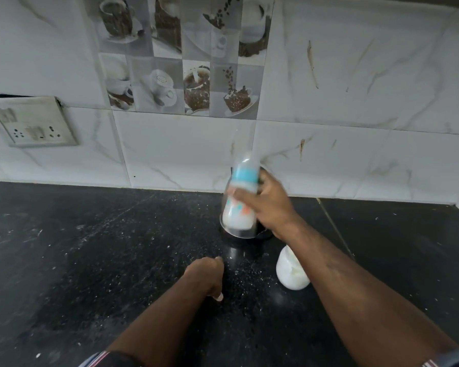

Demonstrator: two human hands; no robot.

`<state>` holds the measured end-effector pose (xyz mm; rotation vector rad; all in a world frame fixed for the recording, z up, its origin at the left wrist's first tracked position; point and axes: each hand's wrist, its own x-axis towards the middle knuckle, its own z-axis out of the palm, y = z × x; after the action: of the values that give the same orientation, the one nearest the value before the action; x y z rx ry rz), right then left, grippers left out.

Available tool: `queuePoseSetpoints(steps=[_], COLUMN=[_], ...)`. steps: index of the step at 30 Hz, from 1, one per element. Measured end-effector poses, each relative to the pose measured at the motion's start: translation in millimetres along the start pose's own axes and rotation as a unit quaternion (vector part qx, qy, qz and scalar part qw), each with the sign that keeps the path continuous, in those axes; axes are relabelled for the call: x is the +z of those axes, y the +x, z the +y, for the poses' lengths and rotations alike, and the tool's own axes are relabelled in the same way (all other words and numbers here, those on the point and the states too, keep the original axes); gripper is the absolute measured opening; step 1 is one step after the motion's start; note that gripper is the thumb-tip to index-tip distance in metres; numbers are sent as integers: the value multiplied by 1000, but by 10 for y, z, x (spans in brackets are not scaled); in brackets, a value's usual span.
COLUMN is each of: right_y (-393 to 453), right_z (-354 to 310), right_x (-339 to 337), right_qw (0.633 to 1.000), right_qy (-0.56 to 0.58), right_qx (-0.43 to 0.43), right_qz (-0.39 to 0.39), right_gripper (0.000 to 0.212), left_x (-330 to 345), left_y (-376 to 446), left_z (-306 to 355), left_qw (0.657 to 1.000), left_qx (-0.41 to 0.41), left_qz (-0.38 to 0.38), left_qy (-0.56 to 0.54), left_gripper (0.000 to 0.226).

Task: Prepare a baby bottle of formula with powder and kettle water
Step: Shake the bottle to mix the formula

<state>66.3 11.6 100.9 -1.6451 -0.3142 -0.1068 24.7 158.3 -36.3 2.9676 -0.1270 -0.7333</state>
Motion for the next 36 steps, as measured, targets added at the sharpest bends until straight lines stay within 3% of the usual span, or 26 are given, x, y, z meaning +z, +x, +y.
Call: queuePoseSetpoints(steps=[2, 3, 6, 10, 13, 17, 20, 22, 25, 28, 32, 35, 36], right_y=[52, 47, -44, 13, -91, -160, -184, -75, 73, -37, 52, -5, -7], right_z=[-50, -78, -3, -35, 40, 55, -40, -207, -347, -237, -268, -268, -269], right_x=[-38, -38, 20, -16, 38, 98, 169, 117, 13, 104, 50, 86, 84], right_qw=[992, 992, 998, 993, 998, 981, 992, 997, 979, 999, 992, 999, 999], right_qy=[91, 93, -42, 99, 18, 166, 94, 71, 157, 5, 68, 7, 10], right_qx=[-22, -18, 26, 21, 59, 98, 73, 16, -37, 29, 10, 33, 28], right_qz=[82, 82, -30, 63, -12, -9, -29, 32, 121, 37, 105, 20, 25], right_gripper=[53, 54, 67, 66, 64, 49, 43, 47, 34, 41, 35, 36, 37], left_x=[3, 4, -12, -3, -1, 19, 45, 62, 87, 86, 86, 95, 95], left_y=[2, -6, -25, -26, -30, -9, 1, 13, 24, 8, 19, 6, 13], left_z=[3, 6, 11, 10, 1, -10, -26, -24, -31, -28, -19, -22, -25], left_qw=[1000, 1000, 1000, 1000, 1000, 1000, 1000, 1000, 1000, 1000, 1000, 1000, 1000], left_qx=[0, -1, 0, -1, 1, 0, 1, 0, -1, -4, -5, -5, -3], left_qz=[3, 2, -3, -2, -1, 5, 11, 17, 18, 21, 16, 20, 21], left_qy=[-1, -3, -7, -13, -12, -16, -12, -15, -17, -18, -21, -23, -22], left_gripper=[91, 92, 94, 92, 95, 93, 94, 92, 89, 89, 90, 90, 90])
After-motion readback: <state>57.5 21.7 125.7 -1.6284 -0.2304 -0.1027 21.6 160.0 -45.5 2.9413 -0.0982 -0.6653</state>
